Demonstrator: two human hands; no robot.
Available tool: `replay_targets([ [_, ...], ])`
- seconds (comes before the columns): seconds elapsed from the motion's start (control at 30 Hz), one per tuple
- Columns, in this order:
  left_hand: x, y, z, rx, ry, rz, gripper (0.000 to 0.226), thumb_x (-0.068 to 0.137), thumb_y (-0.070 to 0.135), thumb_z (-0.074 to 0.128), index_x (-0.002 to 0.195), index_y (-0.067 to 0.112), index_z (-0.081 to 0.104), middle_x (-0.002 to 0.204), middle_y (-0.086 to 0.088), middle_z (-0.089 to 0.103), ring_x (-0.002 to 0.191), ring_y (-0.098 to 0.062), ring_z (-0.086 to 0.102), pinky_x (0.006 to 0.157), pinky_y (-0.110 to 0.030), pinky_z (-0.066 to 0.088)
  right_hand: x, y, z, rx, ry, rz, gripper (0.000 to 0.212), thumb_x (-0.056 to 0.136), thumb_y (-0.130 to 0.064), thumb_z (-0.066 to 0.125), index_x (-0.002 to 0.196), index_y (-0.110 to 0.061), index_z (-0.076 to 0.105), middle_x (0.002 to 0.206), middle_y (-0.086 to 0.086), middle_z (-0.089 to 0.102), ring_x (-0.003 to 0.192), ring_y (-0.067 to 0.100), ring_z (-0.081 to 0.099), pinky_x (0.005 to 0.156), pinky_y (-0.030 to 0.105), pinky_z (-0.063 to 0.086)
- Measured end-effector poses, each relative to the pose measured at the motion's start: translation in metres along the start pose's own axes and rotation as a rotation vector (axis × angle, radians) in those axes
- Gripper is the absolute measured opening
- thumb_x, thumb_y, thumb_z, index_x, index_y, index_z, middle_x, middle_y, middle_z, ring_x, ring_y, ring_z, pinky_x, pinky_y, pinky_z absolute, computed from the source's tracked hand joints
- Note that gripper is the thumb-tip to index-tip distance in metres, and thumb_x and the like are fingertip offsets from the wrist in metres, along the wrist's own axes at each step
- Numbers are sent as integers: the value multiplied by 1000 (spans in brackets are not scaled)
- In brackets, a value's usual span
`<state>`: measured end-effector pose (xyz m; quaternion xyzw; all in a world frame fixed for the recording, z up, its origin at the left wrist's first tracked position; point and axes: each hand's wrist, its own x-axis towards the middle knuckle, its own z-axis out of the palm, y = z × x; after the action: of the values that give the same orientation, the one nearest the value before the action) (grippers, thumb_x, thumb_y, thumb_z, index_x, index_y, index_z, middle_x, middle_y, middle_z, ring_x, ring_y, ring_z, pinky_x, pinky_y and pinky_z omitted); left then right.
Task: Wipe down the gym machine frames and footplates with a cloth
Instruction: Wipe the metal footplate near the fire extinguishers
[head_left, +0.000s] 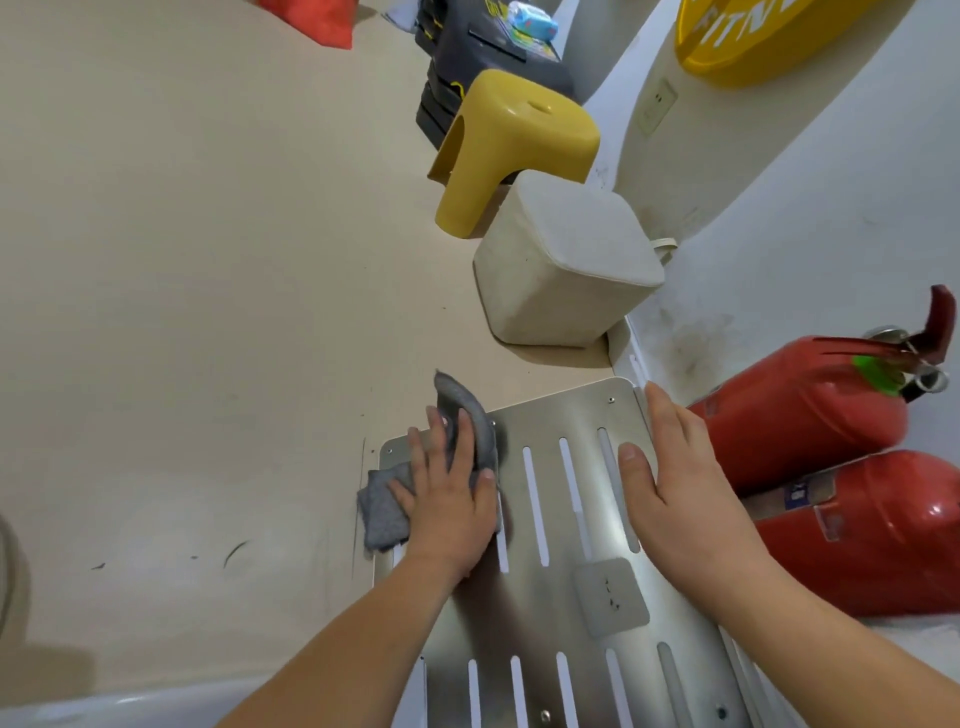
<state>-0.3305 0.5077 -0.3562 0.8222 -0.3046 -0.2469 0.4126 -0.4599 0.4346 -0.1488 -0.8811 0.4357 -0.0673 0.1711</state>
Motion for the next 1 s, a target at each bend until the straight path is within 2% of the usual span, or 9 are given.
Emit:
replay_targets([
  [0.13, 11, -2, -12, -43, -11, 40, 98, 94, 31, 51, 152, 54, -23, 159, 21, -40, 151, -17, -34, 119, -71, -1, 1, -1, 1, -2, 5, -9, 65, 105, -36, 40, 163, -32, 12, 160, -13, 23, 145, 17, 34, 112, 34, 34],
  [0.27, 12, -4, -7, 141, -188, 111, 69, 105, 37, 30, 158, 51, -12, 161, 28, -31, 149, -9, -34, 113, -78, -7, 1, -2, 1, -19, -12, 14, 66, 104, -39, 41, 163, -33, 10, 162, -14, 21, 145, 17, 34, 111, 35, 35],
  [0.4, 10, -16, 0, 121, -140, 108, 62, 105, 55, 18, 159, 47, -11, 165, 26, -23, 150, -2, -29, 119, -68, -14, 2, -3, 1, -14, -9, 19, 67, 103, -40, 41, 163, -33, 11, 162, -10, 23, 146, 19, 35, 114, 39, 35],
  [0.57, 31, -56, -10, 51, -97, -284, 70, 104, 61, 18, 162, 35, -10, 171, 8, -17, 156, -18, -19, 123, -59, -9, 1, -6, -1, -12, -18, 28, 67, 104, -39, 41, 163, -34, 10, 161, -11, 22, 145, 18, 35, 113, 36, 34],
  [0.63, 32, -41, -7, 36, -112, -335, 70, 105, 57, 16, 162, 29, -13, 170, 3, -20, 156, -22, -21, 124, -57, -10, 1, -6, -1, -17, -20, 33, 67, 104, -39, 41, 163, -34, 9, 161, -13, 21, 145, 16, 35, 113, 33, 33],
  [0.8, 9, 12, 10, 88, -99, 219, 71, 98, 58, 4, 162, 29, -9, 166, 11, -25, 151, -9, -30, 125, -45, -16, 2, -3, 0, -26, -17, 26, 66, 105, -39, 41, 163, -33, 9, 162, -12, 20, 145, 14, 34, 112, 28, 31],
  [0.87, 17, -6, 6, 87, -109, 293, 71, 96, 58, 2, 162, 31, -4, 165, 12, -24, 153, -7, -25, 127, -42, -10, 2, -2, 1, -10, -18, 24, 66, 105, -38, 40, 163, -33, 9, 162, -13, 20, 145, 12, 32, 110, 25, 28],
  [0.93, 32, -31, -1, 83, -64, 117, 73, 94, 64, 1, 162, 37, 1, 168, 4, -21, 156, -16, -17, 127, -47, -3, 2, -2, 1, 7, -19, 21, 66, 105, -39, 39, 163, -34, 9, 161, -17, 19, 146, 10, 30, 110, 23, 25],
  [1.0, 41, -40, -8, 57, -50, -289, 66, 97, 71, 9, 160, 50, 4, 170, -6, -19, 156, -29, -19, 124, -59, -6, 3, -1, 1, 10, -18, 18, 66, 104, -40, 38, 163, -34, 8, 161, -18, 17, 147, 8, 28, 111, 22, 24],
])
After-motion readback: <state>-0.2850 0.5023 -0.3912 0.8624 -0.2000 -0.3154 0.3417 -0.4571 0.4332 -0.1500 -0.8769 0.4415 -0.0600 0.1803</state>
